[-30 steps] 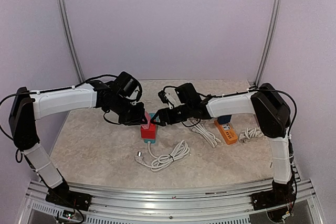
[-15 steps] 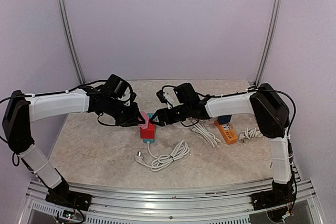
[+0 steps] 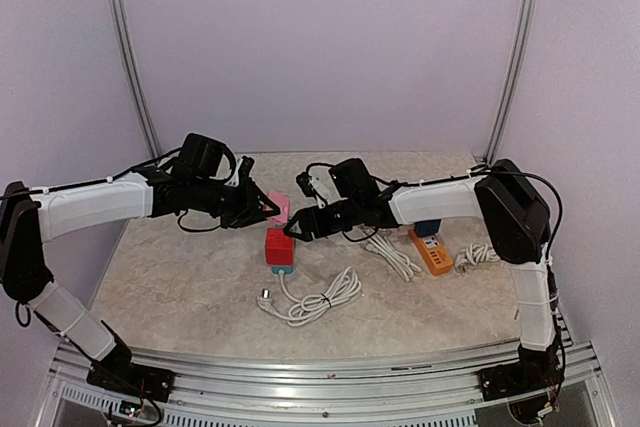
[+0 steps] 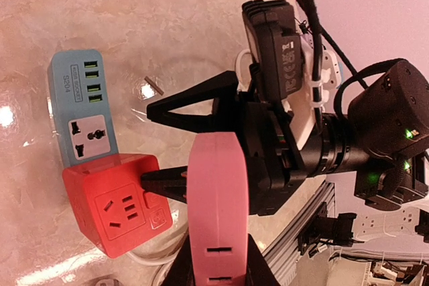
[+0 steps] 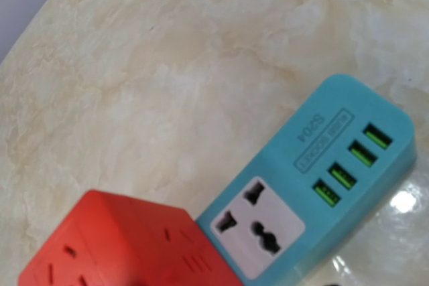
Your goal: Pull the plug off the socket
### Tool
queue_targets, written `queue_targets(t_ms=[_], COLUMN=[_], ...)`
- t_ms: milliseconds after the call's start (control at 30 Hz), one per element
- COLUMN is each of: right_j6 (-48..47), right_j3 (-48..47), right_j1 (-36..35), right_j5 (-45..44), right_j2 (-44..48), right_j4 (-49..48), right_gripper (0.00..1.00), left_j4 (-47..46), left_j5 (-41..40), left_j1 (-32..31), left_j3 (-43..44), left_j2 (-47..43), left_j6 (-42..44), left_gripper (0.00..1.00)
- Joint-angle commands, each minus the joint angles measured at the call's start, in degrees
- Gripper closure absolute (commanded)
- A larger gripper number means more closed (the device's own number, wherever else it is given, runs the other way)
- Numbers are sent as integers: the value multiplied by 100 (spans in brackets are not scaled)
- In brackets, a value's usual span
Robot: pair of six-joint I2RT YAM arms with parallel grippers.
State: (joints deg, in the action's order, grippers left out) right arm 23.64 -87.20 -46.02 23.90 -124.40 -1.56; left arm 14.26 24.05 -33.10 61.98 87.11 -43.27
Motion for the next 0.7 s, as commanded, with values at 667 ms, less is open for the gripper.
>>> queue_targets(t_ms=[667], right_j6=[-652], right_j3=[-703], right_j1=[64], right_j5=[102], right_j2=[985], right_j4=[1456], right_gripper=[24], left_j4=[-480], left_j5=[570], left_j1=[399], left_j3=[-910], left_j2=[-1966], left_j6=[1138], left_gripper=[100])
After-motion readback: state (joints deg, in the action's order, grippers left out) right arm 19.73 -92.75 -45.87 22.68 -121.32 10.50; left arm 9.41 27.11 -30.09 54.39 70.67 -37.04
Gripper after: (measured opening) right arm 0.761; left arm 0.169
